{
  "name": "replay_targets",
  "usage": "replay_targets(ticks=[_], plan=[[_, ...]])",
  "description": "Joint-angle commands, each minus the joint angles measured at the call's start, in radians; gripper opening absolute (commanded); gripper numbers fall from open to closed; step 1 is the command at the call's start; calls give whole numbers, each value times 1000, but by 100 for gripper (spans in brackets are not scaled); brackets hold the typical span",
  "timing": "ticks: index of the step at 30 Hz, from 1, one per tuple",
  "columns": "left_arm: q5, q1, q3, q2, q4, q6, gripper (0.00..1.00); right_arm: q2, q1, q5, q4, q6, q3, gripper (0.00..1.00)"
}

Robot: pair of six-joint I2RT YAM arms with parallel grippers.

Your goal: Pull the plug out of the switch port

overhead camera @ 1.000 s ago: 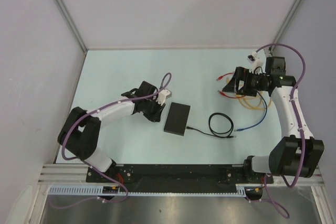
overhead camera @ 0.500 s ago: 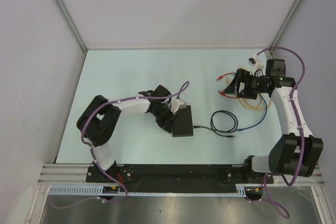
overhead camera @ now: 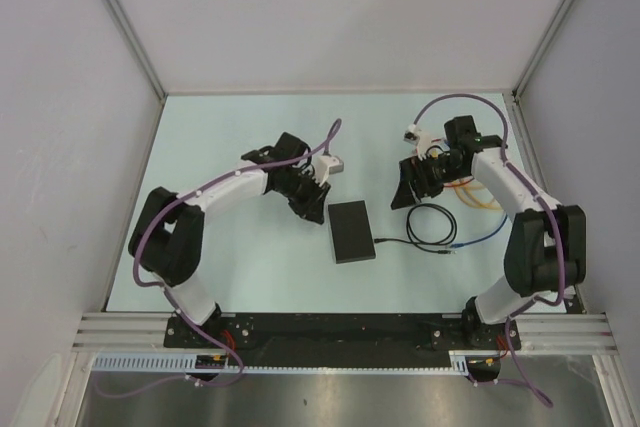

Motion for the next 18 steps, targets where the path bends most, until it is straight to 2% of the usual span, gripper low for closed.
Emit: replay_targets(ticks=[1,2,7,8,10,12,14,18], plan=[[101,3,135,11,4,-213,25,78,16,-62,-54,-217,53,85],[142,0,170,41,-4,-214,26,95,21,-57,-70,-272,53,84],[105,-19,292,120,-50,-180,27,183,36,-74,-108,-309,53,80],[100,-20,292,124,-34,-178,26,189,39,-78,-99,-305,53,80],[95,-20,280,140,-12,-163,18,200,50,-68,-56,-272,53,82],[80,-22,264,162,0,-155,18,217,59,7,-4,-207,53,87],[83,-22,235,173,-7,-120,16,235,68,43,-5,-222,51,87],[103,-23,184,186,-1,-94,8,304,70,-23,-99,-278,71,81]])
